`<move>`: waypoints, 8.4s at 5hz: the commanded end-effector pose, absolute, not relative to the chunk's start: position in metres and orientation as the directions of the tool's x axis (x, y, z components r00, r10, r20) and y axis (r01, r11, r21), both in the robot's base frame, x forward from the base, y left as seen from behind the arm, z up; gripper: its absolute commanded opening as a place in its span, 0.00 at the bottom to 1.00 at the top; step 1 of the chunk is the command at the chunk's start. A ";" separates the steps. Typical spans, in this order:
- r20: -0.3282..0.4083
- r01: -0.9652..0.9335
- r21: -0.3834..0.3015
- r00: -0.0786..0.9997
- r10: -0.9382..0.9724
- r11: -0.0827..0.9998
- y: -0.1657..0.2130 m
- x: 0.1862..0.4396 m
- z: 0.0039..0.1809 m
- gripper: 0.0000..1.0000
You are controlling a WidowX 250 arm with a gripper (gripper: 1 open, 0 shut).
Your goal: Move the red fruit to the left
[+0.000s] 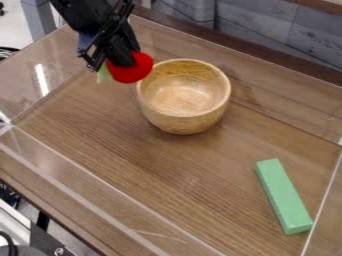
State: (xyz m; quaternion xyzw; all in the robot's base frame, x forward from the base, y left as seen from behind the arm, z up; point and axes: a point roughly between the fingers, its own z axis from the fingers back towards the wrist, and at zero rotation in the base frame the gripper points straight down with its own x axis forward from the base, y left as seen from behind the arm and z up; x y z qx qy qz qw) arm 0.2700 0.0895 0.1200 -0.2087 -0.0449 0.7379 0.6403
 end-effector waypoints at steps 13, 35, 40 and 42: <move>0.014 -0.900 -0.421 -0.130 0.991 -0.112 0.119 0.242 0.083 1.00; 0.043 -0.907 -0.419 -0.072 0.997 -0.047 0.156 0.270 0.136 0.00; 0.189 -0.781 -0.410 0.431 0.882 0.470 0.058 0.289 0.161 1.00; 0.276 -0.524 -0.356 0.732 0.623 0.774 0.022 0.305 0.132 1.00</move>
